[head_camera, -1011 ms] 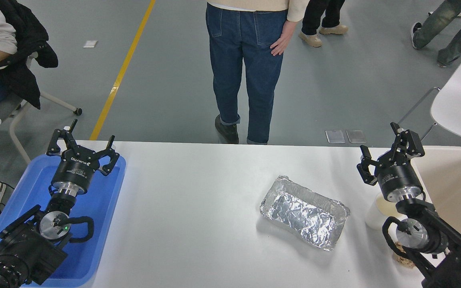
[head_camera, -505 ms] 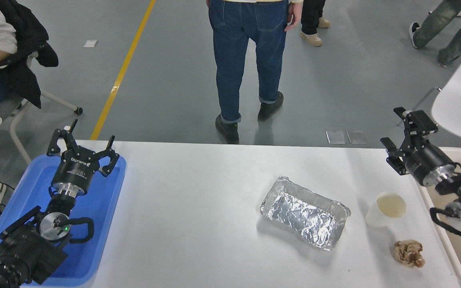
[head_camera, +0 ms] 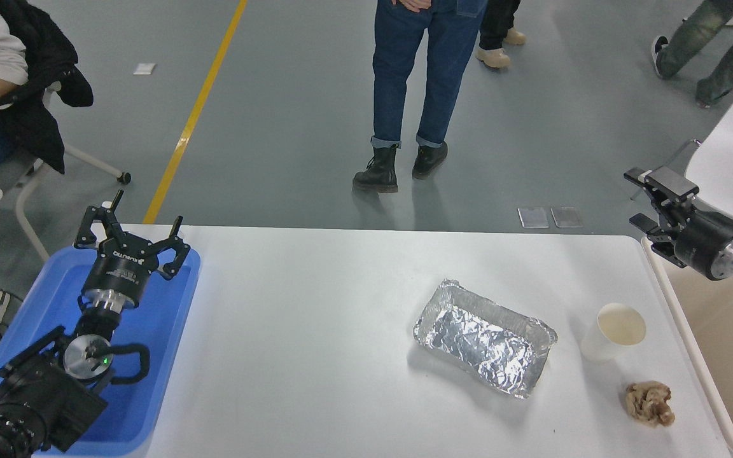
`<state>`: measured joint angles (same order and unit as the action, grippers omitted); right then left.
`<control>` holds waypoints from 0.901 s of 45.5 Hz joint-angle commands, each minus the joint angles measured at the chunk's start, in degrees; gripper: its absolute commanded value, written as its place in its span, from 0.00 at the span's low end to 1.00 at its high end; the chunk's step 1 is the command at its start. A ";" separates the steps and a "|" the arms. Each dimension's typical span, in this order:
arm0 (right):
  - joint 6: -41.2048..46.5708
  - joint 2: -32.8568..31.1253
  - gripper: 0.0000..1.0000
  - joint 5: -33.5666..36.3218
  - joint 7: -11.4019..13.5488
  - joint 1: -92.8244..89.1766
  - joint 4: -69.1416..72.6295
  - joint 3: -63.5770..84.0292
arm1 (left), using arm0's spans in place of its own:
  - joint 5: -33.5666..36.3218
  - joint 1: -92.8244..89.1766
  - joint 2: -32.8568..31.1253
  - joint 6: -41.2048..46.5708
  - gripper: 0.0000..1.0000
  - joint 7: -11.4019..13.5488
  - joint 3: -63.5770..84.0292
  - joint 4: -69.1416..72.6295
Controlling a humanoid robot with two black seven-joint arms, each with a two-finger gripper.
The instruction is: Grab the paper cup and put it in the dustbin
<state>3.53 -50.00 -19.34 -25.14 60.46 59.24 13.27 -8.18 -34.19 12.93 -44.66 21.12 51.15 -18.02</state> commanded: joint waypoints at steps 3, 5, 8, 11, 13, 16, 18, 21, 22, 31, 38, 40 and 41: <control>0.42 2.62 1.00 0.09 0.00 24.70 4.13 40.84 | 0.01 0.00 -0.01 0.01 1.00 -0.03 0.00 0.00; 0.77 4.64 1.00 0.09 0.00 26.90 4.31 44.89 | 0.01 0.00 -0.01 0.01 1.00 -0.03 0.00 0.00; 2.00 8.76 1.00 0.09 0.09 29.88 4.39 49.64 | 0.01 0.00 -0.01 0.01 1.00 -0.03 0.00 0.00; 4.72 10.71 1.00 0.09 0.18 33.57 4.83 53.68 | 0.01 0.00 -0.01 0.01 1.00 -0.03 0.00 0.00; 7.96 11.50 1.00 0.00 0.18 35.77 5.62 56.06 | 0.01 0.00 -0.01 0.01 1.00 -0.03 0.00 0.00; 13.76 12.99 1.00 0.00 0.18 39.02 6.76 59.58 | 0.01 0.00 -0.01 0.01 1.00 -0.03 0.00 0.00; 17.89 13.78 1.00 0.00 0.18 42.18 7.73 61.60 | 0.01 0.00 -0.01 0.01 1.00 -0.03 0.00 0.00; 23.44 15.45 1.00 0.00 0.27 46.58 9.40 63.36 | 0.01 0.00 -0.01 0.01 1.00 -0.03 0.00 0.00; 25.19 16.24 1.00 0.00 0.18 47.90 9.66 63.54 | 0.01 0.00 -0.01 0.01 1.00 -0.03 0.00 0.00; 41.47 23.62 1.00 0.00 0.35 58.89 16.26 66.79 | 0.01 0.00 -0.01 0.01 1.00 -0.03 0.00 0.00; 41.47 29.52 1.00 -1.14 0.53 64.17 16.79 67.94 | 0.01 0.08 -0.01 0.01 1.00 -0.03 0.00 0.00; 41.47 30.39 1.00 -1.49 0.53 64.78 17.05 68.37 | 0.01 0.00 -0.01 0.01 1.00 -0.03 0.00 0.00; 41.47 30.66 1.00 -1.58 0.62 65.05 17.14 68.38 | 0.01 0.08 -0.01 0.01 1.00 0.06 0.00 0.00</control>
<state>38.92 -26.47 -19.78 -24.76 116.88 73.55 77.91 -8.19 -34.17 12.92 -44.65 21.10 51.15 -18.01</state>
